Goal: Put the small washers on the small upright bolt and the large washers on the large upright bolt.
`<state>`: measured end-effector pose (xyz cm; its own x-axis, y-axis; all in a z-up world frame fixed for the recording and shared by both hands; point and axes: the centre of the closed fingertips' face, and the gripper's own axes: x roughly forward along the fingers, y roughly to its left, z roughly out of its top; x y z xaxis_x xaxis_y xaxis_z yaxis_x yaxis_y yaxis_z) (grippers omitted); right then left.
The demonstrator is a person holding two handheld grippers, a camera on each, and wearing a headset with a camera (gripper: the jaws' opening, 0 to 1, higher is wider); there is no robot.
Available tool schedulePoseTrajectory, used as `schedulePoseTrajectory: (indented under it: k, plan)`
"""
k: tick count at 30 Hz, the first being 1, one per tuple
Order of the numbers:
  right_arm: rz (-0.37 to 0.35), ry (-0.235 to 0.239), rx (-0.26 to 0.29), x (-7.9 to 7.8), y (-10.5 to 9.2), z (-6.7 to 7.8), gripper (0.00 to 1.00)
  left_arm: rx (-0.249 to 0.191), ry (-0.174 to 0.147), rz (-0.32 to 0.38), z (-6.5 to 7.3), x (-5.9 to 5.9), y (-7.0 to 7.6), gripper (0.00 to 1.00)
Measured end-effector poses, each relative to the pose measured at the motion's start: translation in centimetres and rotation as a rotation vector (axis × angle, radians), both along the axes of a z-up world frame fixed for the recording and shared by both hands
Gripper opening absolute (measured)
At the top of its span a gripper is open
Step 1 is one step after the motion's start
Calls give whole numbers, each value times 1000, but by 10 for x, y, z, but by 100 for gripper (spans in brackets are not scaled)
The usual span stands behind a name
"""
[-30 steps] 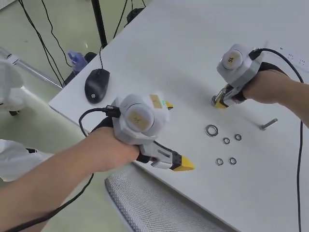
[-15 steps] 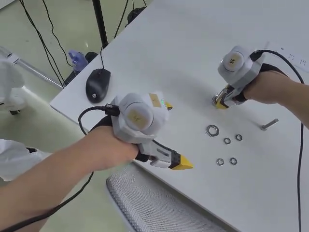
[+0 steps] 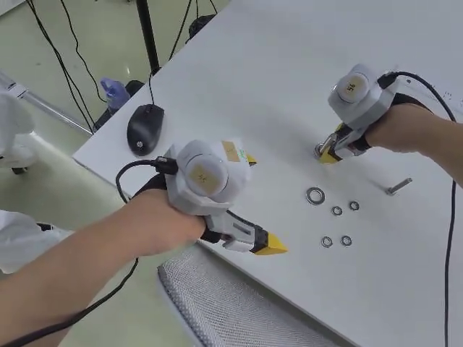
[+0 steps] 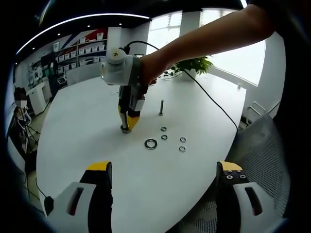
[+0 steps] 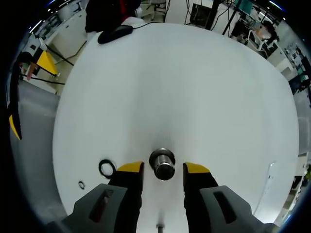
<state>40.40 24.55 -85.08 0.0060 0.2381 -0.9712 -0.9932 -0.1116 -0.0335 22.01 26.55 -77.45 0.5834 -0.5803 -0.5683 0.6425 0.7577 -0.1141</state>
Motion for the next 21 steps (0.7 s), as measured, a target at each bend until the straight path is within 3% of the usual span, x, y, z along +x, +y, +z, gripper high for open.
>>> schedulePoseTrajectory:
  k: [9, 18, 21]
  plan:
    - [-9, -10, 30, -1, 0, 19, 34, 5, -14, -11, 9, 0, 0, 88]
    - [-21, -16, 17, -20, -16, 35, 33, 9, -11, -26, 14, -7, -1, 87]
    - [-22, -16, 15, -23, -21, 35, 33, -16, -7, -19, 18, -8, -1, 88]
